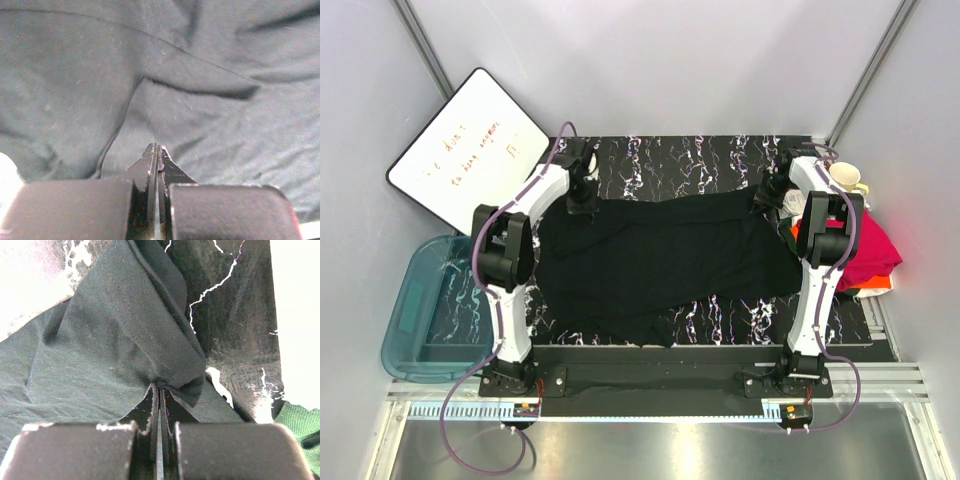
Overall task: Fold and stack the t-shirts
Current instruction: Fold the flattened tshirt in 1/3 of the way
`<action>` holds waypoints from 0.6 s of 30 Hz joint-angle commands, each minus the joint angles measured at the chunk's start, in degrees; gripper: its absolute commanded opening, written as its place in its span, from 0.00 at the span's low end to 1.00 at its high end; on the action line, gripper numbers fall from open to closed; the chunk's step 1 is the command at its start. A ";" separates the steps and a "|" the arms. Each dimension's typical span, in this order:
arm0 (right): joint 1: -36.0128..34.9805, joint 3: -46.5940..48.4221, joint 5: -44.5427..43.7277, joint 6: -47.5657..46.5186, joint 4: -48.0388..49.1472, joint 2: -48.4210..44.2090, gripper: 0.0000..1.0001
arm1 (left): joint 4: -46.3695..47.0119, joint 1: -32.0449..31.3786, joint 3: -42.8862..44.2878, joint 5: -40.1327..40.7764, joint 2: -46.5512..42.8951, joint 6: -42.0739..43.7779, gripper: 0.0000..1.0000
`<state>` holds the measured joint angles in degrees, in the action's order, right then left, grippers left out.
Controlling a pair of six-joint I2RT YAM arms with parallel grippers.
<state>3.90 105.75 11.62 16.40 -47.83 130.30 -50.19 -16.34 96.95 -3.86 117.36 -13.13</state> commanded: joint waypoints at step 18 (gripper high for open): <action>-0.30 0.24 1.57 -1.37 0.11 -0.13 0.00 | 0.45 1.04 2.19 3.24 1.64 -1.11 0.75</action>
<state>3.90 105.73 11.73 16.05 -47.86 130.43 -50.81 -16.47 94.32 -1.41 116.29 -14.57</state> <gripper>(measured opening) 0.011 0.759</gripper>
